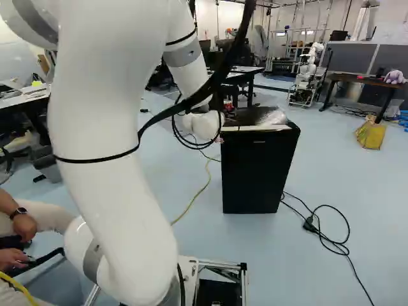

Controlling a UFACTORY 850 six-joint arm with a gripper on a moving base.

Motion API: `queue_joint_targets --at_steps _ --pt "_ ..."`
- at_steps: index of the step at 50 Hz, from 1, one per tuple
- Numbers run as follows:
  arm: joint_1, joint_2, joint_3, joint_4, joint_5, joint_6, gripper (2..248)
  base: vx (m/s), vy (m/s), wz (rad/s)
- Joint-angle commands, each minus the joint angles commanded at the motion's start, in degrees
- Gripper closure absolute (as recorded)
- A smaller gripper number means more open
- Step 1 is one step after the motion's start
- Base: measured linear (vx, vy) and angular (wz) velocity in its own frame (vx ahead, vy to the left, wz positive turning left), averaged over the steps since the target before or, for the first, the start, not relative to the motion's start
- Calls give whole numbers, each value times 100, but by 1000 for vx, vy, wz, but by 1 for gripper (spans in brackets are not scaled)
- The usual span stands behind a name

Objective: Grab a drink from the fridge

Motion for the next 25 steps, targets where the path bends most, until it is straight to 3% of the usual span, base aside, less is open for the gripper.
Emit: queue_joint_targets --at_steps 25 --pt "649 1187 1444 315 -122 -186 151 0 0 0"
